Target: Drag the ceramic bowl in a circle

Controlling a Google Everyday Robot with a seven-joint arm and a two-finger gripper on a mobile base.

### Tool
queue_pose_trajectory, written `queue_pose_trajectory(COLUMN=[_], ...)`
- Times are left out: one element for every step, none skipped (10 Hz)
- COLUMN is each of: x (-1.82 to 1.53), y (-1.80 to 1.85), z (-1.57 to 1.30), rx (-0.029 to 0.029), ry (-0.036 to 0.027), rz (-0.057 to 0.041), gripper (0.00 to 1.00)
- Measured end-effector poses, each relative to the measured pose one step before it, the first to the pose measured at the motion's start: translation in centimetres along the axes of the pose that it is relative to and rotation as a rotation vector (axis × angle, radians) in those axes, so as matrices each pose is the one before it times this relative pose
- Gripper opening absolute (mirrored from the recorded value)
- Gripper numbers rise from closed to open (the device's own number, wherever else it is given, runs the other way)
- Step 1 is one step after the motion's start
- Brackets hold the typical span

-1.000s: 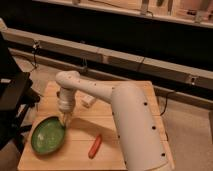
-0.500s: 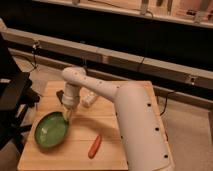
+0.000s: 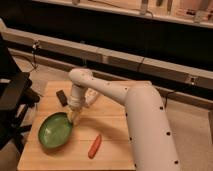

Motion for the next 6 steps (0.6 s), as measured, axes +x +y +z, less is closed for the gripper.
queue_pose_trajectory(x=[0.312,0.239,-0.164,-0.389,-0.821,-0.223], y=[0.617,0.275,0.138,0.286,0.701,0.602], z=[-0.511,-0.268,-0.001,-0.019,-0.196,-0.343], rx=[0.00424,0.00472,0.00508,0.00777,0.00877,0.00989], ry=[0.00202,0.00430,-0.00019,0.00743,0.00352,0.00857], rz=[0.00404,0.00574,0.00366,0.00859,0.01278,0.01233], gripper=[0.01,0.01,0.01,0.01,0.01,0.01])
